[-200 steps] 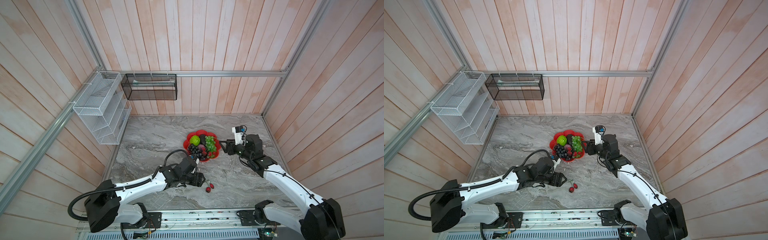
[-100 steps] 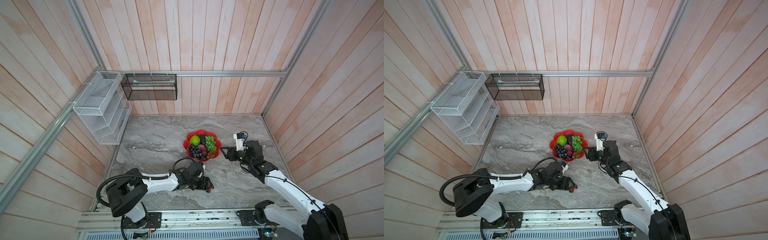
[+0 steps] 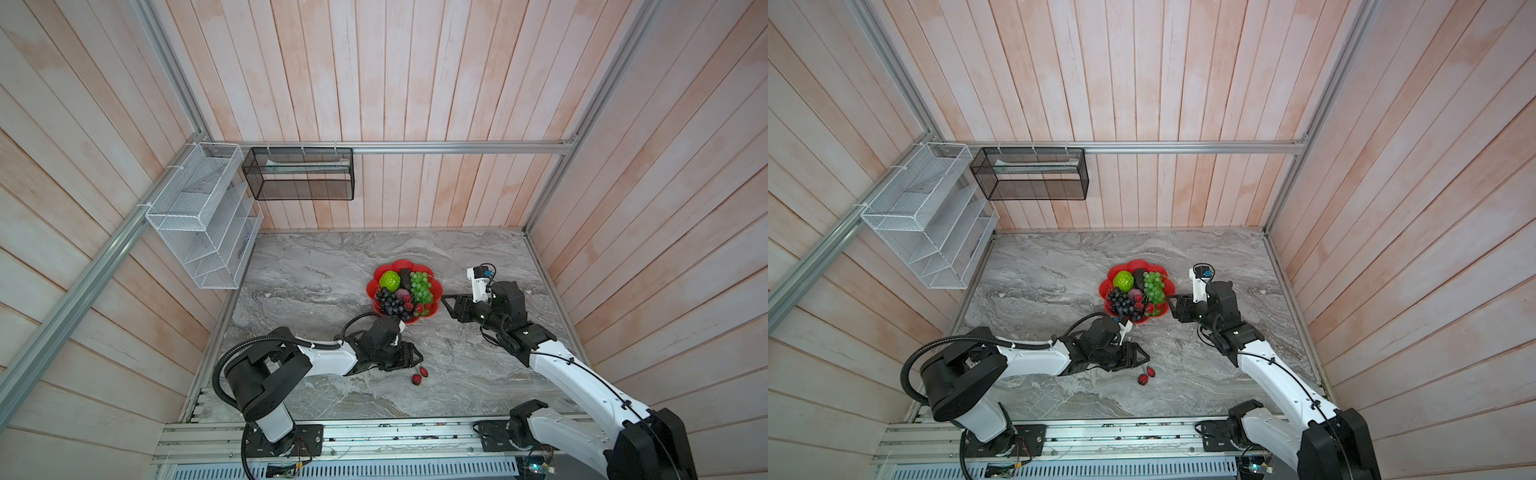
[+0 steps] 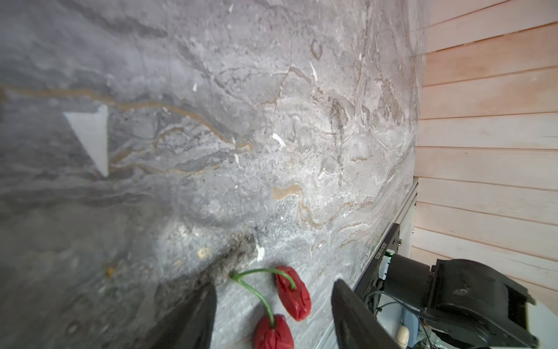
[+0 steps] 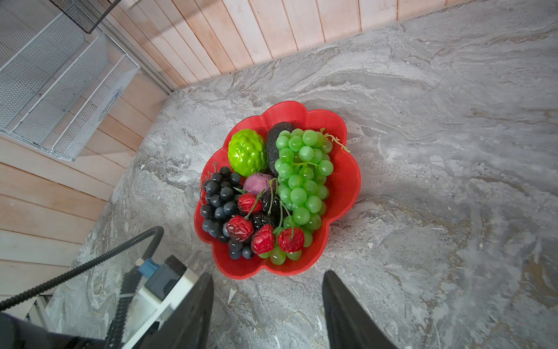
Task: Place and organize the fake fruits in the fruit bowl
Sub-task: 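Close the left gripper on the last red cherry pair's green stems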
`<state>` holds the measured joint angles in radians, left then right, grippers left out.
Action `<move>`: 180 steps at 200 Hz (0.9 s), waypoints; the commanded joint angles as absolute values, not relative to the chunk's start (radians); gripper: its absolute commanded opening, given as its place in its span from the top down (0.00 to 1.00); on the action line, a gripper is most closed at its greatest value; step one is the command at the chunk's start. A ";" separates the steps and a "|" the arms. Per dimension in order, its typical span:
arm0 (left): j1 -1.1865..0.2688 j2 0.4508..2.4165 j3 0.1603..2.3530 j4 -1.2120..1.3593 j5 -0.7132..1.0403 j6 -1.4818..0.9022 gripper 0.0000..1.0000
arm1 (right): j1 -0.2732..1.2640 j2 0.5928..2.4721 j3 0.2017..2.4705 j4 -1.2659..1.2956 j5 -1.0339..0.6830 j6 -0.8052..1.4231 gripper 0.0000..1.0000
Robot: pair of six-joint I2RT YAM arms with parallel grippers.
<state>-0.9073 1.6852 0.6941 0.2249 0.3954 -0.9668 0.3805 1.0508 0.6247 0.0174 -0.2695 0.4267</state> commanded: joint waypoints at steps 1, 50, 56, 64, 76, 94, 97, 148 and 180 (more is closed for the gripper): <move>-0.911 1.727 0.704 0.269 0.458 -0.987 0.37 | 0.380 1.052 0.619 -0.003 -0.260 0.422 0.42; -0.913 1.695 0.683 0.234 0.476 -1.043 0.37 | 0.379 1.065 0.613 0.018 -0.265 0.431 0.42; -0.913 1.684 0.675 0.230 0.473 -1.051 0.37 | 0.380 1.067 0.612 0.022 -0.267 0.433 0.42; -0.914 1.671 0.665 0.219 0.469 -1.059 0.37 | 0.379 1.068 0.608 0.026 -0.270 0.433 0.43; -0.914 1.655 0.653 0.211 0.465 -1.072 0.37 | 0.380 1.069 0.602 0.032 -0.270 0.434 0.42; -0.916 1.636 0.638 0.212 0.458 -1.089 0.37 | 0.380 1.070 0.596 0.036 -0.269 0.434 0.42; -0.916 1.635 0.638 0.214 0.461 -1.090 0.37 | 0.380 1.069 0.594 0.034 -0.269 0.435 0.43; -0.912 1.706 0.674 0.278 0.497 -1.087 0.41 | 0.380 1.071 0.589 0.044 -0.268 0.436 0.43; -0.905 1.753 0.690 0.353 0.502 -1.105 0.50 | 0.379 1.062 0.587 0.034 -0.261 0.433 0.43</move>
<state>-0.9115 1.7107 0.6678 0.2817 0.4934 -1.0950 0.3805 1.0660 0.5999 0.0299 -0.2699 0.4274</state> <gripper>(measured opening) 0.518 0.571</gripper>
